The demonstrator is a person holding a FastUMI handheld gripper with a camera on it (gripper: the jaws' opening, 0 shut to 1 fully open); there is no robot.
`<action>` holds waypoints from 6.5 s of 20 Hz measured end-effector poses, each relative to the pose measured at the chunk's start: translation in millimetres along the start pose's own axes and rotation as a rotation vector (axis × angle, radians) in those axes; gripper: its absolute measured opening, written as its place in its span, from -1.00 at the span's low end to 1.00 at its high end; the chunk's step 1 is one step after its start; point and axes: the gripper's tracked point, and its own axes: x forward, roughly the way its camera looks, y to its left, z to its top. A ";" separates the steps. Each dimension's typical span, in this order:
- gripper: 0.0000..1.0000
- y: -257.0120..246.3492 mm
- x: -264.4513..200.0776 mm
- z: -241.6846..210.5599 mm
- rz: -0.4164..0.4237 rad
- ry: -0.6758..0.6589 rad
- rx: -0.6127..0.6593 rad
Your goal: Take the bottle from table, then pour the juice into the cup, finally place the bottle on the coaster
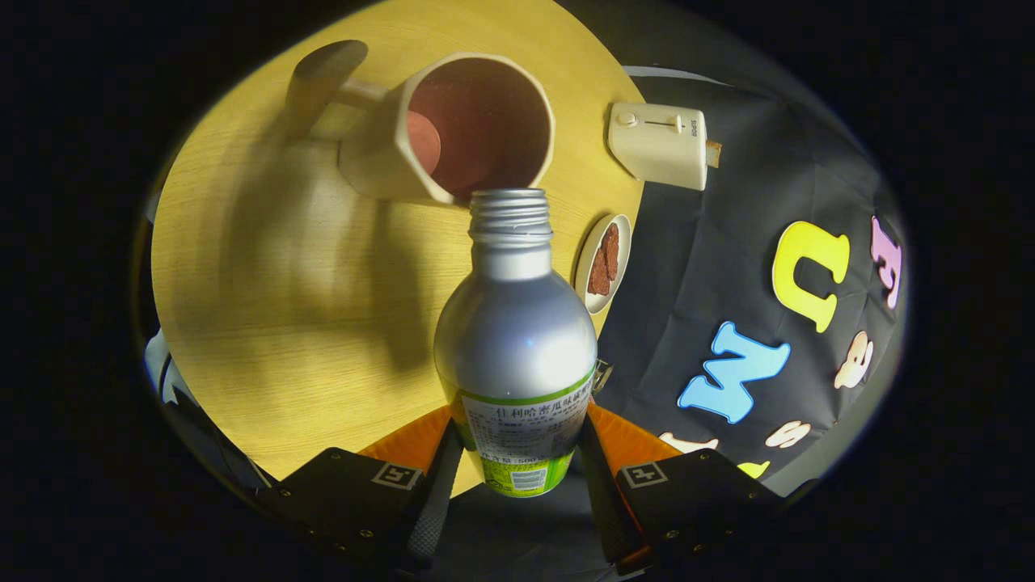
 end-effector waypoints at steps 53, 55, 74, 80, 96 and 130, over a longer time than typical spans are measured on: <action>0.49 -58.6 -24.1 15.5 0.009 0.168 -0.366; 0.49 -63.1 -26.7 17.8 -0.006 0.165 -0.365; 0.49 -42.2 -23.5 24.6 0.045 0.076 -0.205; 0.49 -15.7 -18.2 22.8 0.088 0.009 -0.046; 0.50 36.1 -13.0 30.7 0.278 -0.227 0.487; 0.53 -39.7 74.1 41.8 0.263 -0.683 1.326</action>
